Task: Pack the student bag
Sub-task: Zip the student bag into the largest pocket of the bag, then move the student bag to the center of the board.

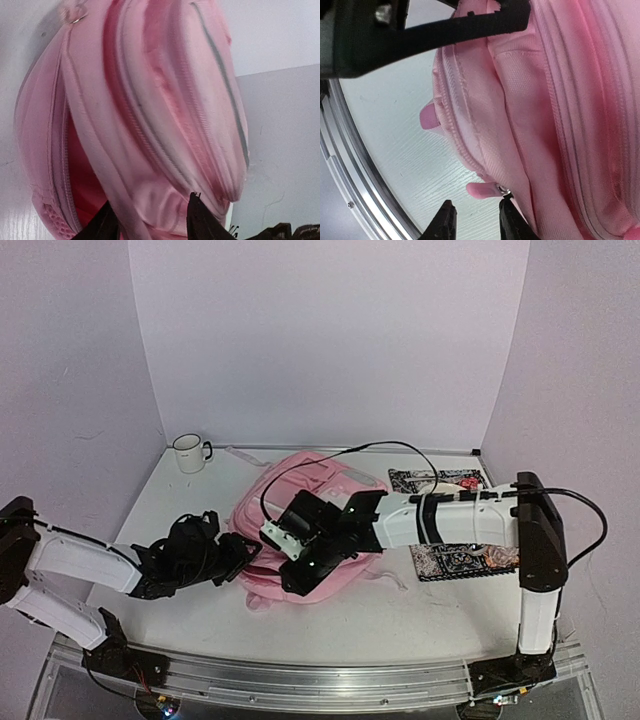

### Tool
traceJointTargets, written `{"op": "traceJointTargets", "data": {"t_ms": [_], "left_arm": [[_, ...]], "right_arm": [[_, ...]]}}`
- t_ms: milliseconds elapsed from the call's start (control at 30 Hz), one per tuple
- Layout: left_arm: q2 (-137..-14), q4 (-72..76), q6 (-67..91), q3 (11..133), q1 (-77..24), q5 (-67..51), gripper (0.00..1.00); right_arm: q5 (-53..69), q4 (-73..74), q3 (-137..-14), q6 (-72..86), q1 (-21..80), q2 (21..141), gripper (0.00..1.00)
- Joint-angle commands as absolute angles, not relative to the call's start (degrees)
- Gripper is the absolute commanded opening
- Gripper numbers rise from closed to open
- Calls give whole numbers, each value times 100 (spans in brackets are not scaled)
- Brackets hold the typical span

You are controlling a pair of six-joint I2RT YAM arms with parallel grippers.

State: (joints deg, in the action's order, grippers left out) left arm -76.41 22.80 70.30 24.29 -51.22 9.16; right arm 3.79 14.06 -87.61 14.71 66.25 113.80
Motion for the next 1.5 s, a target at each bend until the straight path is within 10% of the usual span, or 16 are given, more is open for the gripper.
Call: {"op": "traceJointTargets", "data": {"t_ms": [0,933,1333,1467], "left_arm": [[-6995,1975,6313,2459,-5162,1115,53],[-7117,-238,6103,3444,-7681,3444,59],[-6869,-519,6193,3451,-7666,3599,60],[-6793,-640,6180,3426,-7521,3555,60]], "right_arm": [[10,1231,-8552,1329,6589,10532,33],[-810,-1049,-6470,-1600,6327,10142,66],[-620,-796,-7261,-2034,6327,11047,64],[-1154,-773,-7647,-2159,6308,11420,50]]}}
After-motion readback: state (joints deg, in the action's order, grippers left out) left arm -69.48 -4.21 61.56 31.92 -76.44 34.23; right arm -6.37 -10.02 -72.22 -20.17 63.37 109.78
